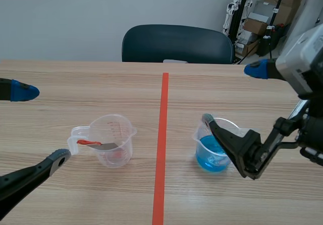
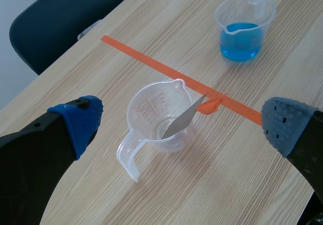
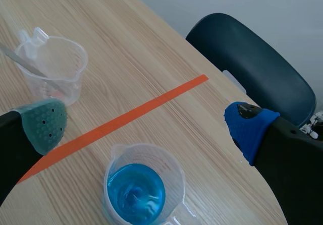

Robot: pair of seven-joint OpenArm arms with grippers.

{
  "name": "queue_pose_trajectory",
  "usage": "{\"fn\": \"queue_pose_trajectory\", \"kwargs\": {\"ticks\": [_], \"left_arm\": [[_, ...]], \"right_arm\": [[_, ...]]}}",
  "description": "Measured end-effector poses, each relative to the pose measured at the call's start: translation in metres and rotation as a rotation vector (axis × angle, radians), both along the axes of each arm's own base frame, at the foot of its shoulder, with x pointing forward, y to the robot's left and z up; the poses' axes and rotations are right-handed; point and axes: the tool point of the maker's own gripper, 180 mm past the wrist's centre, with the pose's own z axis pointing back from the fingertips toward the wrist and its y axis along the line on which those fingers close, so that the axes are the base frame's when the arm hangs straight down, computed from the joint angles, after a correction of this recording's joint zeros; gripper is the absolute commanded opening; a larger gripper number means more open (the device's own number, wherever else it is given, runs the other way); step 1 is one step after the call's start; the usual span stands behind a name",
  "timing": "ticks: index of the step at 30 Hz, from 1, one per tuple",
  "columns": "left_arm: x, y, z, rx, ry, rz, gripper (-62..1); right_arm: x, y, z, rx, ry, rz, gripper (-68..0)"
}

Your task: Do the redox reaction experiment. return to the home posture

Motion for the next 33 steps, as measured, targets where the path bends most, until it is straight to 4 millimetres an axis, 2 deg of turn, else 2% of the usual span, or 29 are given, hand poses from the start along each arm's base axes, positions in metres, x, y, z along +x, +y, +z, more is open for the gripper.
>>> {"fn": "queue_pose_trajectory", "kwargs": {"ticks": [11, 14, 19, 22, 26, 33], "left_arm": [[0.000, 0.000, 0.000, 0.000, 0.000, 0.000, 1.4], [0.000, 0.000, 0.000, 0.000, 0.000, 0.000, 1.4], [0.000, 0.000, 0.000, 0.000, 0.000, 0.000, 1.4], [0.000, 0.000, 0.000, 0.000, 0.000, 0.000, 1.4], [0.000, 0.000, 0.000, 0.000, 0.000, 0.000, 1.4], [0.000, 0.000, 0.000, 0.000, 0.000, 0.000, 1.4]], "right_arm": [[0.003, -0.002, 0.003, 0.023, 0.000, -0.018, 0.4], [0.009, -0.009, 0.004, 0.029, 0.020, -0.050, 0.4], [0.018, -0.022, 0.018, 0.046, -0.020, -0.075, 0.4], [0.010, -0.025, 0.009, 0.059, 0.001, -0.062, 0.4], [0.009, -0.043, -0.008, 0.043, 0.038, -0.084, 0.4], [0.016, -0.054, -0.004, 0.046, 0.031, -0.113, 0.4]]}}
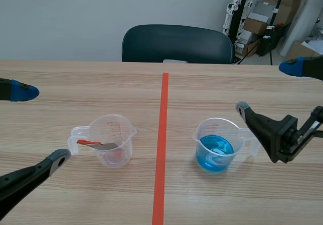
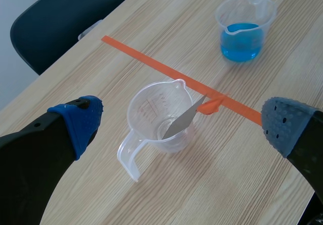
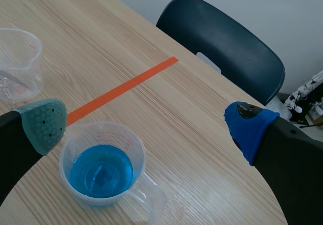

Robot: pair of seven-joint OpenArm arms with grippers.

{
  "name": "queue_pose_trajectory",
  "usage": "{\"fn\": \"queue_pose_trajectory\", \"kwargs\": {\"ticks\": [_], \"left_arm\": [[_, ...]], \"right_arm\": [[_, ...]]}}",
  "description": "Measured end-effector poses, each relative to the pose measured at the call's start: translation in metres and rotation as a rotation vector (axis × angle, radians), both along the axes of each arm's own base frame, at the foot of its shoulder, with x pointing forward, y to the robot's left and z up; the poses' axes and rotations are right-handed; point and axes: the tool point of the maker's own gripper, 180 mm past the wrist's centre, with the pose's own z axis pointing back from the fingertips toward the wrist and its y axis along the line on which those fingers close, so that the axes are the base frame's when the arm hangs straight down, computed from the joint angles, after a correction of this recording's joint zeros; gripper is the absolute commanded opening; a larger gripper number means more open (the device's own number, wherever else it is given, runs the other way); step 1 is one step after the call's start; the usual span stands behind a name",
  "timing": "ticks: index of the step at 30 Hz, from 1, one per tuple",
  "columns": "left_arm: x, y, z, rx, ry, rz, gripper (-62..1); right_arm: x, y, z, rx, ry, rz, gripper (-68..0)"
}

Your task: Do the redox reaction experiment. return to the home posture

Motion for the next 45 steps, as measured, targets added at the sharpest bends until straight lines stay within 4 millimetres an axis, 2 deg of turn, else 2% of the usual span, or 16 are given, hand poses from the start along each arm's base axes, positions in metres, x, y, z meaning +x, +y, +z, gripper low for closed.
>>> {"fn": "queue_pose_trajectory", "kwargs": {"ticks": [7, 20, 45], "left_arm": [[0.000, 0.000, 0.000, 0.000, 0.000, 0.000, 1.4], [0.000, 0.000, 0.000, -0.002, -0.002, -0.001, 1.4], [0.000, 0.000, 0.000, -0.002, -0.002, -0.001, 1.4]], "right_arm": [[0.006, -0.008, 0.010, 0.032, -0.012, -0.025, 0.4], [0.000, -0.008, 0.031, 0.102, -0.012, 0.067, 0.4], [0.000, -0.008, 0.032, 0.105, -0.011, 0.076, 0.4]]}}
